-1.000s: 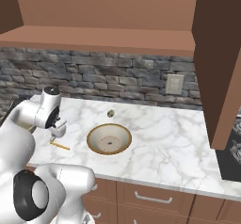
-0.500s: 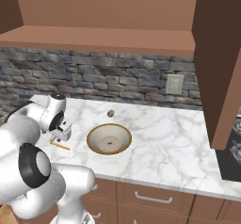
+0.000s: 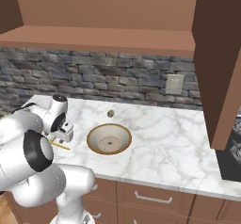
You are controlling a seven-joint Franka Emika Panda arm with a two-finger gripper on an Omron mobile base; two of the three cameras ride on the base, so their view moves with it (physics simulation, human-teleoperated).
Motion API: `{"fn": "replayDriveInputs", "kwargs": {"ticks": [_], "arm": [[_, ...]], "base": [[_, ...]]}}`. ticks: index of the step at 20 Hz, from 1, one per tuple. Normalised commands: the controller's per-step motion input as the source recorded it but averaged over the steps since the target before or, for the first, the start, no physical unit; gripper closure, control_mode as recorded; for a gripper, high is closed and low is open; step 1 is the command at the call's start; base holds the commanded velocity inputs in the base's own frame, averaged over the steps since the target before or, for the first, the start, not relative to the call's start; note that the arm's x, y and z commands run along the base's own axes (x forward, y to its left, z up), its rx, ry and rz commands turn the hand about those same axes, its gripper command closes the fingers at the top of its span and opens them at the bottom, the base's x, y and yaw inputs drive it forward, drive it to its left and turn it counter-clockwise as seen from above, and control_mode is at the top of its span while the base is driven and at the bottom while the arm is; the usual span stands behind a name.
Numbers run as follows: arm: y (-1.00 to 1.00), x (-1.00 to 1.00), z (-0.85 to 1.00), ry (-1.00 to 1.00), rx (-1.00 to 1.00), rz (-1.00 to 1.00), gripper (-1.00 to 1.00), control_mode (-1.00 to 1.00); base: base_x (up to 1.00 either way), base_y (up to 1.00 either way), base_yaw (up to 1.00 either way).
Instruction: Pick both bowls and place them on the counter. Then place the mushroom in one bowl and place the cream cheese stick in the other bowl.
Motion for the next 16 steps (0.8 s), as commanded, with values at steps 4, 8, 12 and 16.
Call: {"fn": "replayDriveInputs", "kwargs": {"ticks": [4,8,12,16], "arm": [[0.04,0.19,0.0,0.03,-0.03,0.0,-1.0,-1.0],[0.09,0.19,-0.01,0.04,-0.05,0.0,-1.0,-1.0],[0.14,0.21,-0.05,0.05,-0.05,0.0,-1.0,-1.0],[0.2,0.18,-0.11,0.04,-0.07,0.0,-1.0,-1.0]], "base": [[0.0,0.0,0.0],[0.0,0.0,0.0],[0.0,0.0,0.0],[0.0,0.0,0.0]]}}
